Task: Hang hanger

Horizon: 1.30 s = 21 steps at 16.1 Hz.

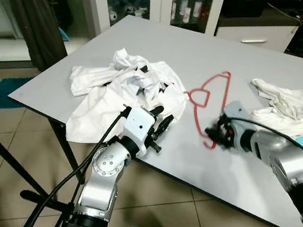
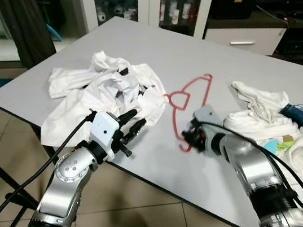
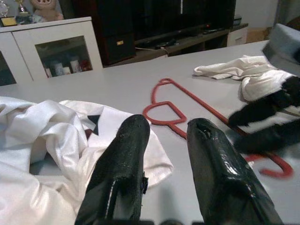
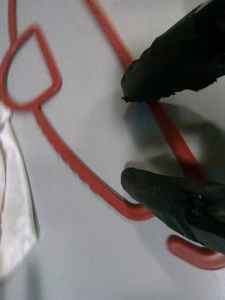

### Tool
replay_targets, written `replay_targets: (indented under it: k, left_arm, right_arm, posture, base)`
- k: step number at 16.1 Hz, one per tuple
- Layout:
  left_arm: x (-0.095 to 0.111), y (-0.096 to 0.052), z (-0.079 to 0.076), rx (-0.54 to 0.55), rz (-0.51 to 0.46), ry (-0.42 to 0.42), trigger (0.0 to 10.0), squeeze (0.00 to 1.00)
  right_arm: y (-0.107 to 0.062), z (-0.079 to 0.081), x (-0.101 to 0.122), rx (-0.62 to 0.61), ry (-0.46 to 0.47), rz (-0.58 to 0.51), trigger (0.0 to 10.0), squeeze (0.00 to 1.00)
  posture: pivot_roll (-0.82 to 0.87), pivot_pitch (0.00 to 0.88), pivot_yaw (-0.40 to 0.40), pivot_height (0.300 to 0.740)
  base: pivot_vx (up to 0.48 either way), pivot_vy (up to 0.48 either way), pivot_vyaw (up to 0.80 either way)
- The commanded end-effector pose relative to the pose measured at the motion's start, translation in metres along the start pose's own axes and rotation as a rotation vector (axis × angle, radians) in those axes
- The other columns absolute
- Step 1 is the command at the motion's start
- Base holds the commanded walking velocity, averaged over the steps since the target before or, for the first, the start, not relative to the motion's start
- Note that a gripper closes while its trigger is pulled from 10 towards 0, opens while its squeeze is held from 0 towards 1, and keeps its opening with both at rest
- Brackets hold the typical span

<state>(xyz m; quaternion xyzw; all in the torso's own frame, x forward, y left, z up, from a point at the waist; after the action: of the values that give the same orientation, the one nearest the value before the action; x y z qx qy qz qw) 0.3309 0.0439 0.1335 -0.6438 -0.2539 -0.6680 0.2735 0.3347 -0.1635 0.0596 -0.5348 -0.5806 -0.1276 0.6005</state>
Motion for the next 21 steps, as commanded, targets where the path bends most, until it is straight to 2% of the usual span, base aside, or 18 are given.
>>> replay_targets:
  k: [1,2,3,4,5,7,9,11,12,13,17,18,19,21]
  left_arm:
    - [0.003,0.004,-0.003,-0.023,-0.003,0.021,10.0,0.00]
    - [0.003,0.004,-0.003,-0.024,-0.003,0.022,10.0,0.00]
    - [0.003,0.004,-0.003,-0.025,-0.003,0.022,10.0,0.00]
    - [0.003,0.004,-0.003,-0.025,-0.002,0.022,10.0,0.00]
    - [0.003,0.004,-0.003,-0.024,-0.003,0.022,10.0,0.00]
    - [0.004,0.005,-0.003,-0.024,-0.005,0.023,10.0,0.00]
    - [0.005,0.005,-0.002,-0.021,-0.008,0.025,10.0,0.00]
    - [0.005,0.005,-0.002,-0.018,-0.010,0.024,10.0,0.00]
    - [0.005,0.004,-0.002,-0.018,-0.010,0.025,10.0,0.00]
    - [0.006,0.005,-0.002,-0.019,-0.011,0.026,10.0,0.00]
    - [0.007,0.005,-0.001,-0.019,-0.010,0.032,10.0,0.00]
    - [0.007,0.005,0.000,-0.019,-0.010,0.032,10.0,0.00]
    - [0.007,0.004,0.000,-0.016,-0.010,0.033,10.0,0.00]
    - [0.007,0.003,0.001,-0.012,-0.010,0.032,10.0,0.00]
  right_arm:
    - [-0.004,0.006,0.000,0.046,-0.001,0.009,10.0,0.00]
    - [-0.009,0.010,0.003,0.065,-0.025,-0.001,10.0,0.00]
    - [-0.011,0.001,0.008,0.009,-0.038,-0.015,10.0,0.00]
    - [-0.013,-0.018,0.021,-0.092,-0.036,-0.058,10.0,0.00]
    - [-0.016,-0.030,0.033,-0.156,-0.029,-0.093,10.0,0.00]
    - [-0.022,-0.045,0.055,-0.255,-0.078,-0.137,10.0,0.00]
    - [-0.024,-0.053,0.067,-0.341,-0.132,-0.149,10.0,0.00]
    - [-0.015,-0.040,0.071,-0.328,-0.130,-0.160,10.0,0.00]
    - [-0.003,-0.021,0.067,-0.285,-0.142,-0.144,10.0,0.00]
    - [0.004,-0.015,0.062,-0.283,-0.140,-0.125,10.0,0.00]
    - [0.026,-0.006,0.051,-0.285,-0.071,-0.077,10.0,0.00]
    - [0.030,-0.005,0.047,-0.282,-0.058,-0.068,10.0,0.93]
    - [0.033,-0.005,0.045,-0.282,-0.051,-0.063,10.0,1.00]
    - [0.038,-0.004,0.035,-0.272,-0.020,-0.027,10.0,1.00]
  posture:
    - [0.01,0.045,-0.110,0.723]
    - [0.01,0.045,-0.109,0.723]
    - [0.01,0.045,-0.108,0.723]
    - [0.01,0.043,-0.108,0.723]
    - [0.01,0.042,-0.107,0.723]
    - [0.01,0.040,-0.107,0.723]
    - [0.02,0.038,-0.109,0.723]
    - [0.02,0.036,-0.107,0.723]
    - [0.02,0.036,-0.107,0.723]
    - [0.02,0.036,-0.107,0.723]
    - [0.03,0.035,-0.103,0.723]
    - [0.04,0.035,-0.104,0.723]
    - [0.04,0.035,-0.105,0.723]
    - [0.04,0.034,-0.109,0.723]
  base:
    - [0.000,0.000,0.00]
    - [0.000,0.000,0.00]
    - [0.000,0.000,0.00]
    - [0.000,0.000,0.00]
    - [0.000,0.000,0.00]
    - [0.000,0.000,0.00]
    - [0.000,0.000,0.00]
    - [0.000,0.000,0.00]
    - [0.000,0.000,0.00]
    - [0.000,0.000,0.00]
    - [0.000,0.000,0.00]
    - [0.000,0.000,0.00]
    - [0.000,0.000,0.00]
    - [0.000,0.000,0.00]
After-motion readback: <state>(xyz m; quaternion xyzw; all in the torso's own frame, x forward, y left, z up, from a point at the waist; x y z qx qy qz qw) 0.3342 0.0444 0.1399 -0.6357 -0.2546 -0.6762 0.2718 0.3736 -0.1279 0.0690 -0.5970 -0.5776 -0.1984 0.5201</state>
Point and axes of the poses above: a point about 5 cm out from each wrist's last joint towards the gripper, its own y axis pointing out of the wrist towards the gripper, its own x axis along the axis of the wrist's last joint, z = x × y, the point moved 5 cm from there along y, pointing out of the wrist towards the gripper, and after that the axes turned 13 degrees about -y, right-handed, at the moved point
